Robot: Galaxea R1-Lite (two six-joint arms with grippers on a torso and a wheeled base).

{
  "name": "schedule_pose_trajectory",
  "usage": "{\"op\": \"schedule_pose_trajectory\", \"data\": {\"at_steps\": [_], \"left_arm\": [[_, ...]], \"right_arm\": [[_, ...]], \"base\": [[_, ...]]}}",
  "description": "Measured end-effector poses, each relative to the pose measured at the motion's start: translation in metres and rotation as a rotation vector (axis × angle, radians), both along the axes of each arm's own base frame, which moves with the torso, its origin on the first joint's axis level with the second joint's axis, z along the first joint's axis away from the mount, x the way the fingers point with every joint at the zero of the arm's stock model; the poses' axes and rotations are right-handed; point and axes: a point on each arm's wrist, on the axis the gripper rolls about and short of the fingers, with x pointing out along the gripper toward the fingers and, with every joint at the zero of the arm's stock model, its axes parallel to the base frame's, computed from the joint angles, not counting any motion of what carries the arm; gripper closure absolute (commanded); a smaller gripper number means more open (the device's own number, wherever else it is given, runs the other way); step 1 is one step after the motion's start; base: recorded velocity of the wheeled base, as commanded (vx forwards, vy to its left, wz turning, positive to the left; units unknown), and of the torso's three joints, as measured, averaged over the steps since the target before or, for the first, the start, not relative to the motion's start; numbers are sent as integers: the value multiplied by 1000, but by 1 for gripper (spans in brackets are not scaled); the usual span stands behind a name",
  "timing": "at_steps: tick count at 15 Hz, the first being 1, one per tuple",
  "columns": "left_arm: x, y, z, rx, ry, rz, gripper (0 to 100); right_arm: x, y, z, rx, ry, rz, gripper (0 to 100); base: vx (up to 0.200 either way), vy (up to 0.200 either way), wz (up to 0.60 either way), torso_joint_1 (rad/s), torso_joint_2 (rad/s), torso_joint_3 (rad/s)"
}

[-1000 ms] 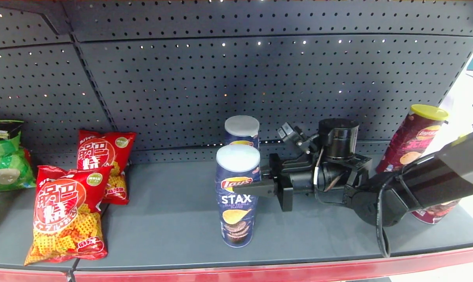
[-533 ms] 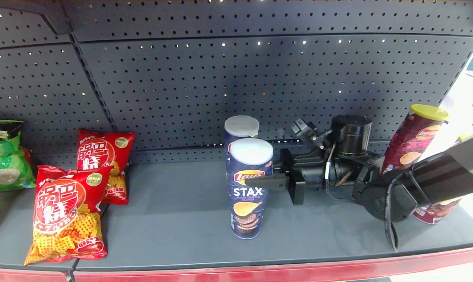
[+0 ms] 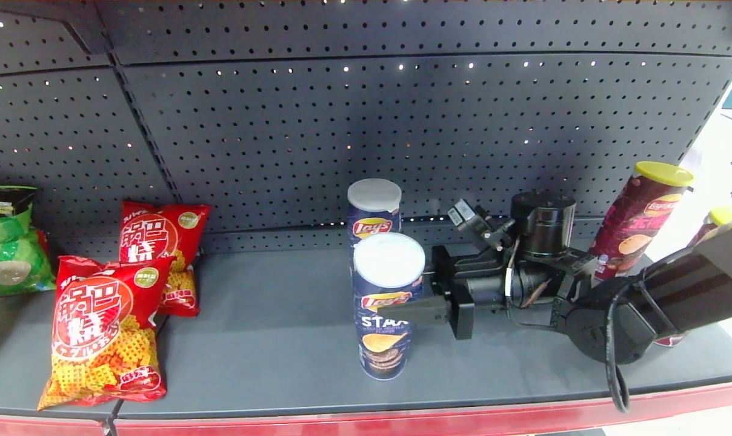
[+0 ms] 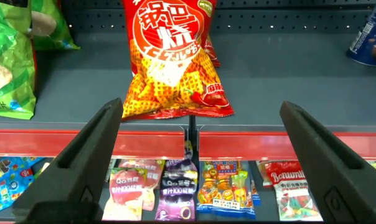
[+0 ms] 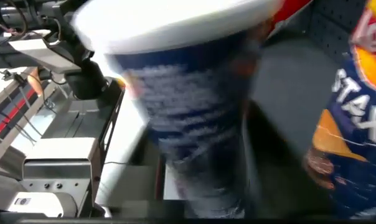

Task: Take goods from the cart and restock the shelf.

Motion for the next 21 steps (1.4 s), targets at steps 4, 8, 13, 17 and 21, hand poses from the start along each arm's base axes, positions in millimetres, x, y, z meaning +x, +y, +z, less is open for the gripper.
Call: {"op": "schedule_pose_trajectory", "data": {"at_steps": [4, 8, 13, 17, 21], "left_arm": [[0, 0, 0, 0, 0, 0, 0], [0, 0, 0, 0, 0, 0, 0], [0, 0, 0, 0, 0, 0, 0], [0, 0, 0, 0, 0, 0, 0], [0, 0, 0, 0, 0, 0, 0]], "right_arm": [[-1, 1, 0, 1, -1, 3, 0], [-1, -12, 1, -2, 4, -25, 0], [-10, -60, 27, 24, -45, -142, 0], [-60, -103, 61, 65, -90, -233, 0], [-152, -137, 45, 80, -51, -406, 0]], "base": [[0, 0, 0, 0, 0, 0], [0, 0, 0, 0, 0, 0], [0, 0, 0, 0, 0, 0], [0, 0, 0, 0, 0, 0], [0, 0, 0, 0, 0, 0]]}}
